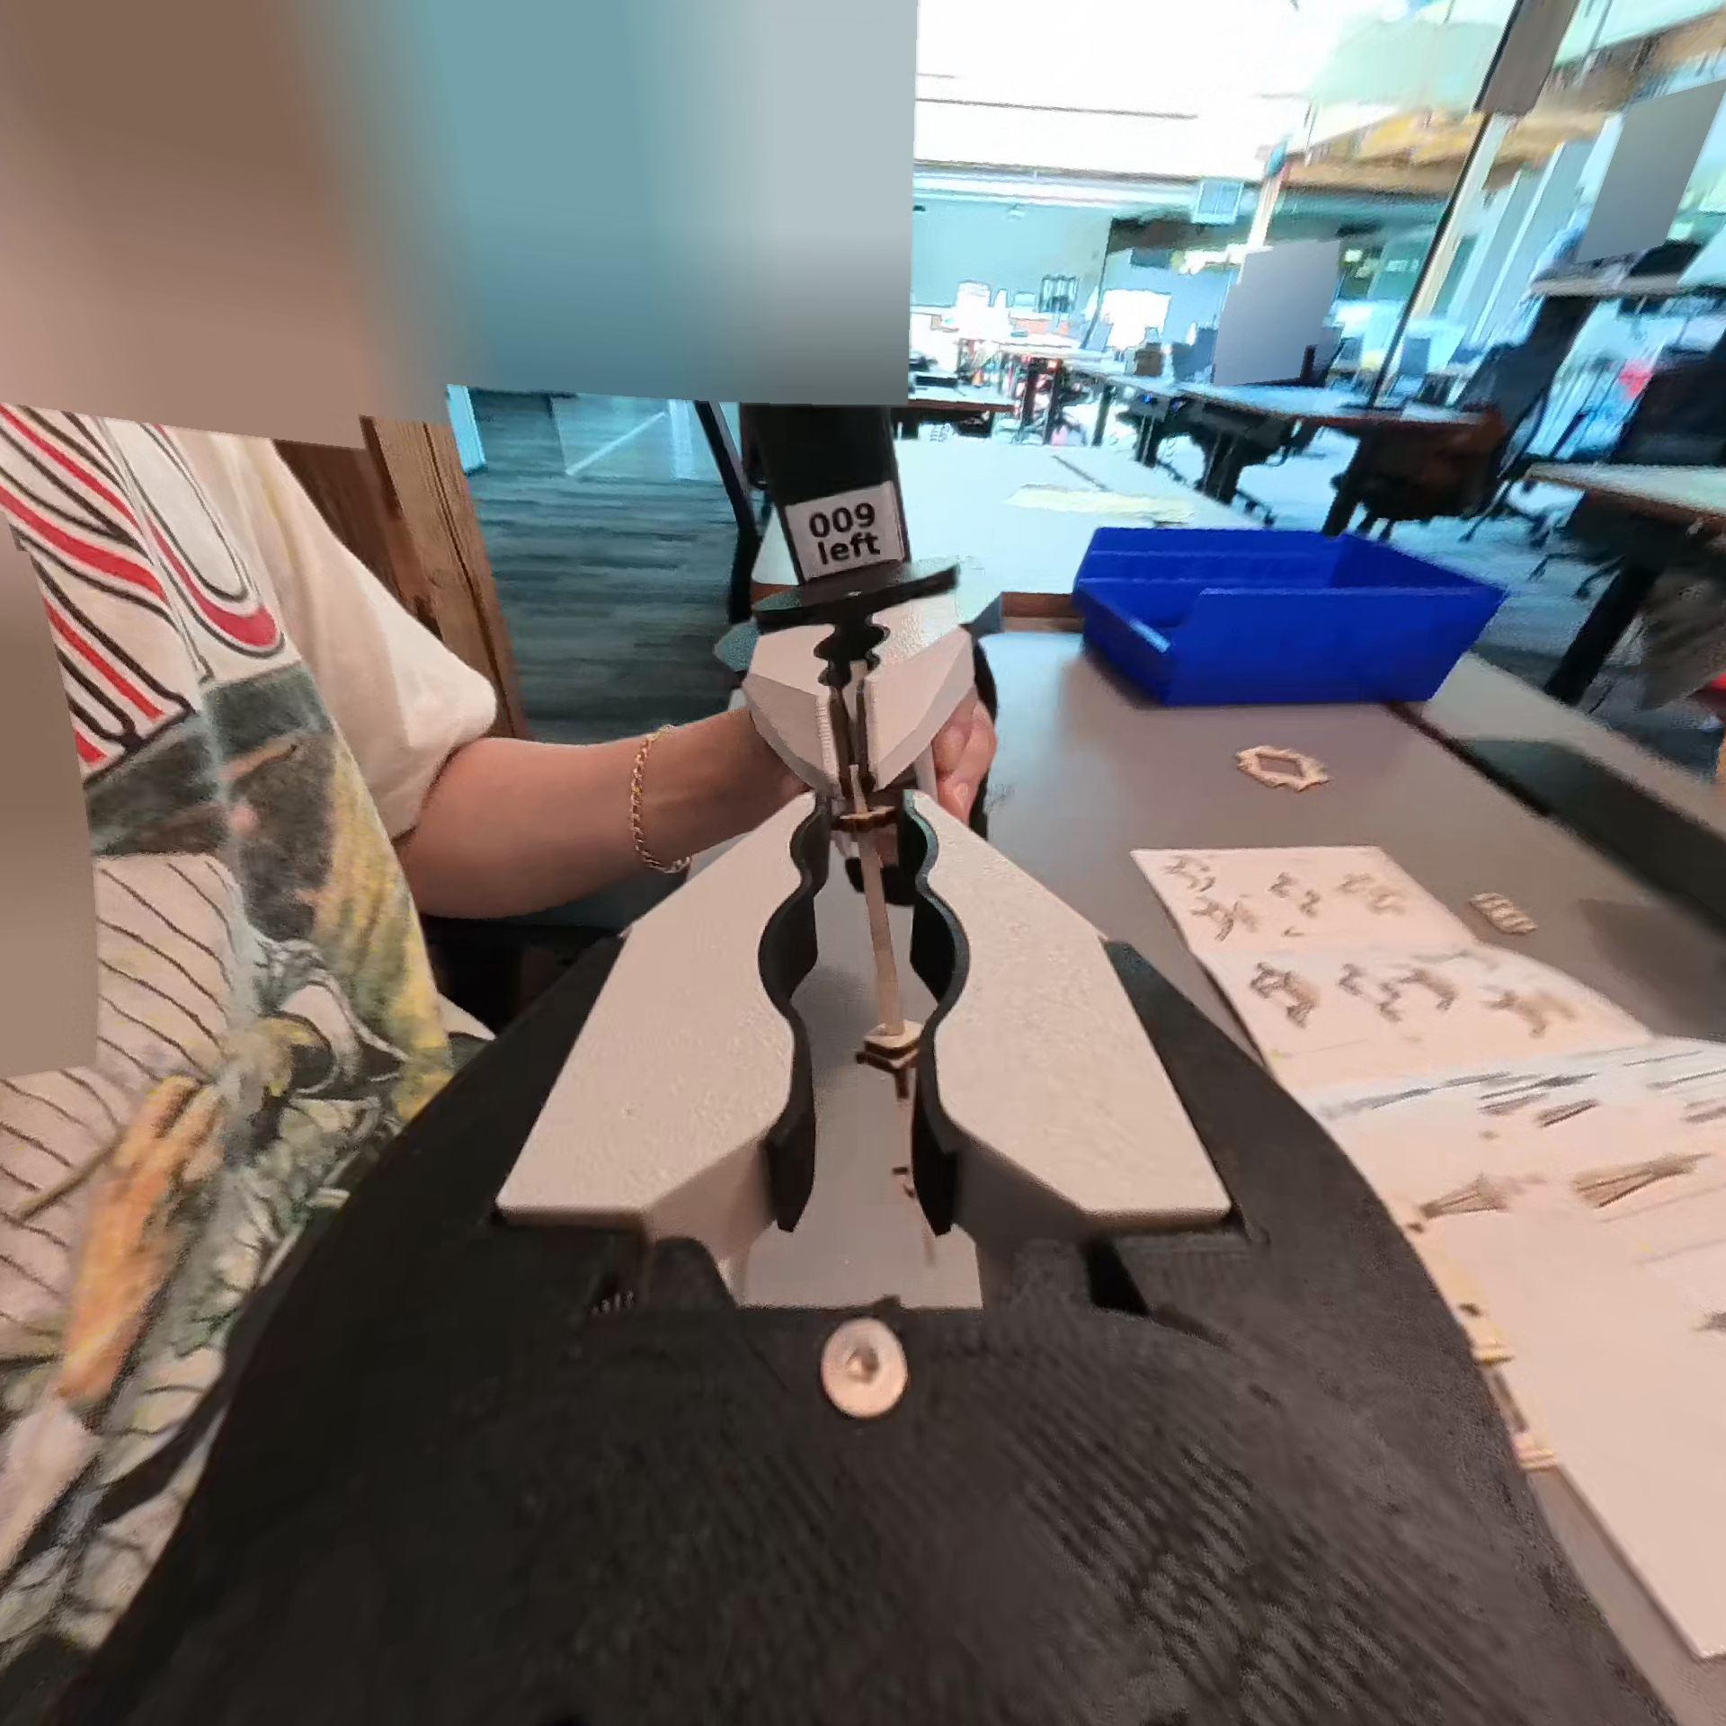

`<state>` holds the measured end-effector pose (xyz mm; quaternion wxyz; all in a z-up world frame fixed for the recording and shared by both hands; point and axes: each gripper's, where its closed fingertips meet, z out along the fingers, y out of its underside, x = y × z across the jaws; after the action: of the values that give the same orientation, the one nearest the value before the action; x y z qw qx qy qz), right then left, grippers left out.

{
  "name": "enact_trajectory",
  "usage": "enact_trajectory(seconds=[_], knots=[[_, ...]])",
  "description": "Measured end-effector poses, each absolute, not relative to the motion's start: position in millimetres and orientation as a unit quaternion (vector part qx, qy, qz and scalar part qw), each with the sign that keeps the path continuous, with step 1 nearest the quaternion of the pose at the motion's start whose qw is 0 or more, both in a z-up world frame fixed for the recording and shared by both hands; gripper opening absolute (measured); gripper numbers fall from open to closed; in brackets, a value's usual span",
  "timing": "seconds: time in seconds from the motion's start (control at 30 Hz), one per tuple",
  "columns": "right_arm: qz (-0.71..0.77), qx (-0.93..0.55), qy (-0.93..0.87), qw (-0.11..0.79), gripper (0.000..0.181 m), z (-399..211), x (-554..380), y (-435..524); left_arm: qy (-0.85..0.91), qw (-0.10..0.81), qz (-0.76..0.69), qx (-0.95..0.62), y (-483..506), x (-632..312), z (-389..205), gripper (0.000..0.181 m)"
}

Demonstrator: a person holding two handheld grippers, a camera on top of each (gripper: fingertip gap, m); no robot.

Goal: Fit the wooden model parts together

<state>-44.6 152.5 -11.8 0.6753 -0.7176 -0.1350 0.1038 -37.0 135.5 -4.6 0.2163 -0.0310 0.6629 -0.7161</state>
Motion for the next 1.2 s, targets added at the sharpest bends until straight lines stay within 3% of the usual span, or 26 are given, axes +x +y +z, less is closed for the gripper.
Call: enact_trajectory(seconds=[0.1,0.2,0.47,0.63,1.2], knots=[[0.097,-0.731,-0.127,0.663,0.012,-18,-41,155,0.675,0.223,-0.703,-0.035,138,-34,-10,0.000],[0.001,-0.796,-0.151,0.587,0.011,-48,-28,155,0.651,0.228,-0.723,-0.046,148,-34,3,0.000],[-0.054,-0.771,-0.155,0.615,0.013,-36,-23,159,0.648,0.263,-0.714,-0.034,151,-37,10,0.000],[-0.061,-0.742,-0.160,0.649,0.035,-17,-28,156,0.634,0.267,-0.725,-0.032,155,-37,14,0.000],[-0.105,-0.747,-0.153,0.638,0.036,-18,-19,157,0.577,0.242,-0.778,-0.057,165,-31,22,0.000]])
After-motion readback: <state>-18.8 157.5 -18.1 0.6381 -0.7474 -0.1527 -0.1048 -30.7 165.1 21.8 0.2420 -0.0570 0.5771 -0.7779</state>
